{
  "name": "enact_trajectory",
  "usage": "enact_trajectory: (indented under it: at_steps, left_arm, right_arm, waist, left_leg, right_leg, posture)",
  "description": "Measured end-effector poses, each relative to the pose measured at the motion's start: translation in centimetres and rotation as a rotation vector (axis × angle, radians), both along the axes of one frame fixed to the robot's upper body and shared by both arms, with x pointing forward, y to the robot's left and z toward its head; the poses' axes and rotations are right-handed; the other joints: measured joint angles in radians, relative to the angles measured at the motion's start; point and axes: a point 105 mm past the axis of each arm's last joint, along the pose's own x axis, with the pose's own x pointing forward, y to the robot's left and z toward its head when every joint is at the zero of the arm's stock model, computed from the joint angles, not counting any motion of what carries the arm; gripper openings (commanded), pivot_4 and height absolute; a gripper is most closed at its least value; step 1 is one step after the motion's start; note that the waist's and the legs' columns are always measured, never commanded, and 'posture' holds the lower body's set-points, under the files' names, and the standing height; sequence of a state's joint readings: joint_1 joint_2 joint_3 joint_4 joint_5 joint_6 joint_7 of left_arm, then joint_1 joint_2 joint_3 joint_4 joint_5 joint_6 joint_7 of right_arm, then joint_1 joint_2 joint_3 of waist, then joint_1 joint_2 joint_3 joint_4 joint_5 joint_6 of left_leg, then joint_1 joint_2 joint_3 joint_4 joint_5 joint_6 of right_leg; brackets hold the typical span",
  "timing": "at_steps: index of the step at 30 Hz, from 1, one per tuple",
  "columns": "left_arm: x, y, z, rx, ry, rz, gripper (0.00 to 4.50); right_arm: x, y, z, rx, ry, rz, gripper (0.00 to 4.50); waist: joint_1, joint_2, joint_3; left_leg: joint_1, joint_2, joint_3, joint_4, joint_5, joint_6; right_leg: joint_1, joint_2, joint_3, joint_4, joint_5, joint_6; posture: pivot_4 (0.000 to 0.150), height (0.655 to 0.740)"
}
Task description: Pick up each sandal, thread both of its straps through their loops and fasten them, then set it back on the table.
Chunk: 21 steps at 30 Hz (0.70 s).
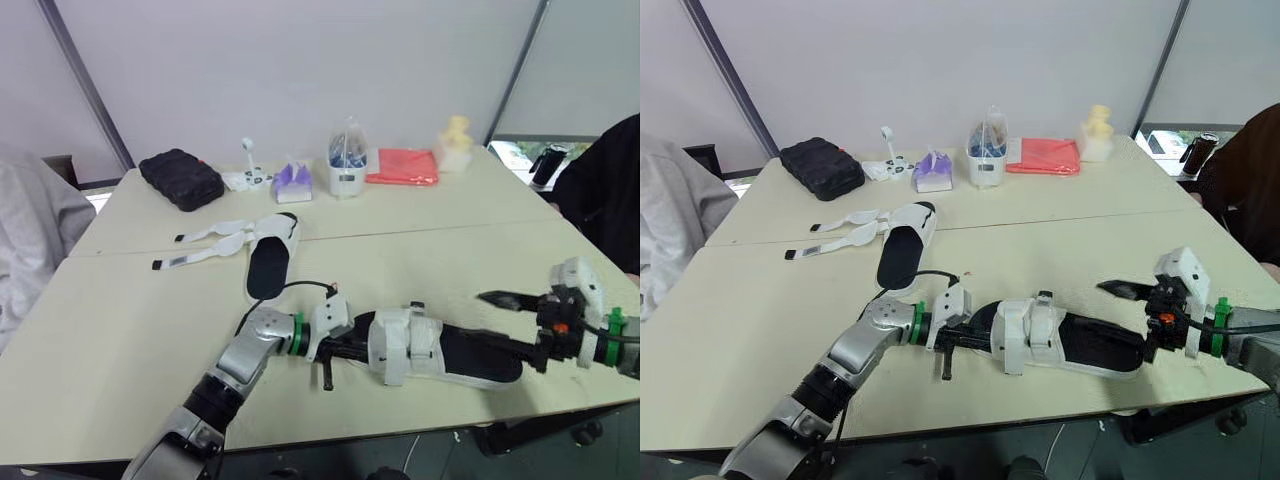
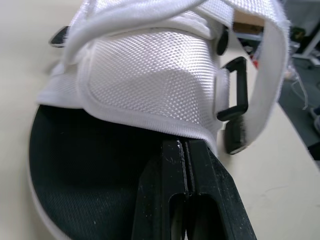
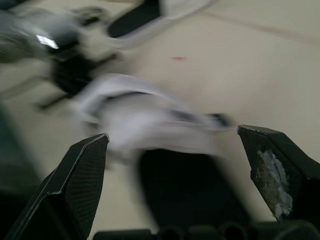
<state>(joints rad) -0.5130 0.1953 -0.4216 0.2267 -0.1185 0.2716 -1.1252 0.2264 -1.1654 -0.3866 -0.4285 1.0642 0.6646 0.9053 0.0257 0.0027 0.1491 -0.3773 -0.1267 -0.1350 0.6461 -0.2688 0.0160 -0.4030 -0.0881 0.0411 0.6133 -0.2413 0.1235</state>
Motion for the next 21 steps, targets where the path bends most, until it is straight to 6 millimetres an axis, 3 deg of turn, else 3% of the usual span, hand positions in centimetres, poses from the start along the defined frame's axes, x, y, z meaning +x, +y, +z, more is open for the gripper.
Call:
enact_trajectory:
  at_steps: [3,11,21]
  left_arm:
    - [-0.3,-0.6,-0.1,-0.005,0.004,-0.015,0.0]
    - [-0.1,-1.7,-0.5,-0.02,-0.017,0.018,0.0]
    - [0.0,-1.7,-0.7,-0.019,-0.037,0.025,0.0]
  right_arm:
    - [-1.7,1.7,-1.5,0.028,0.113,0.043,4.47]
    - [-1.4,2.9,-3.8,0.051,0.069,0.002,4.47]
    - [-2.0,3.0,-3.8,0.086,0.096,0.001,4.47]
  waist:
    - [0.018,-0.002,0.001]
    - [0.031,-0.015,-0.004]
    - [0.04,-0.02,-0.008]
  left_leg:
    - [-0.002,-0.002,0.001,0.003,-0.001,0.001]
    - [0.004,-0.003,0.001,0.003,-0.002,0.0]
    - [0.004,-0.002,0.001,0.003,-0.002,0.001]
  right_leg:
    - [-0.001,-0.002,0.0,-0.002,0.0,0.003]
    - [0.007,-0.003,-0.001,-0.003,-0.002,0.003]
    - [0.007,-0.003,-0.001,-0.004,-0.002,0.003]
  posture:
    - [0.15,0.74]
    - [0.15,0.74]
    - [0.15,0.74]
